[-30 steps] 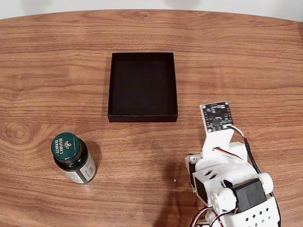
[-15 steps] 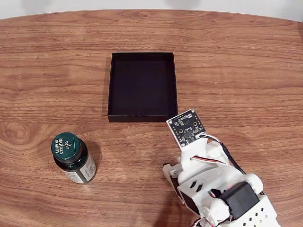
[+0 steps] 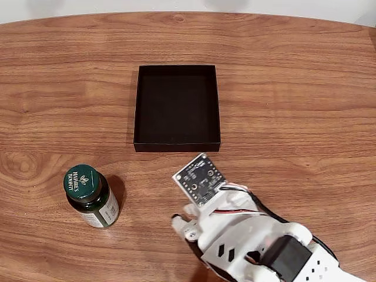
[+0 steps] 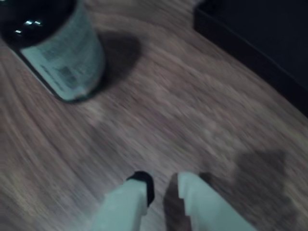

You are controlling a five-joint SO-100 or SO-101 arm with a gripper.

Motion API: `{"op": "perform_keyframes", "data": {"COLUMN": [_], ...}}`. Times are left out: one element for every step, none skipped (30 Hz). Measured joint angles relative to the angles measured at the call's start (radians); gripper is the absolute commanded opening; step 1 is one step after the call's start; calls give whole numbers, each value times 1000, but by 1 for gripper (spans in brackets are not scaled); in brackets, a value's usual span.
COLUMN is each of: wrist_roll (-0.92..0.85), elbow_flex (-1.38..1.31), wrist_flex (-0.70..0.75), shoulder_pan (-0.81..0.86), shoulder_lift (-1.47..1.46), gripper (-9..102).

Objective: Pick up the pill bottle and place it in the black box.

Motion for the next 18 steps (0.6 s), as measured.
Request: {"op": "perform_keyframes", "data": {"wrist_roll": [-5,-6,-5,-5,-2,6,14,23,29,35,38,46,55,67,78,87,95,101], "elbow_flex": [0,0,0,0,0,0,0,0,0,0,0,0,0,0,0,0,0,0], "wrist_flex": [-21,-44,-66,-86,-107,-133,-158,-190,-229,-275,-311,-345,-388,-445,-512,-583,-652,-715], "shoulder_pan": [-11,-17,-23,-28,-34,-38,-43,-48,-52,-55,-57,-57,-57,-57,-57,-57,-57,-57], "shoulder_lift": [0,0,0,0,0,-5,-15,-40,-75,-107,-129,-150,-186,-233,-284,-334,-382,-420], "gripper": [5,6,7,8,9,12,14,16,18,20,23,25,26,28,29,30,31,32]}}
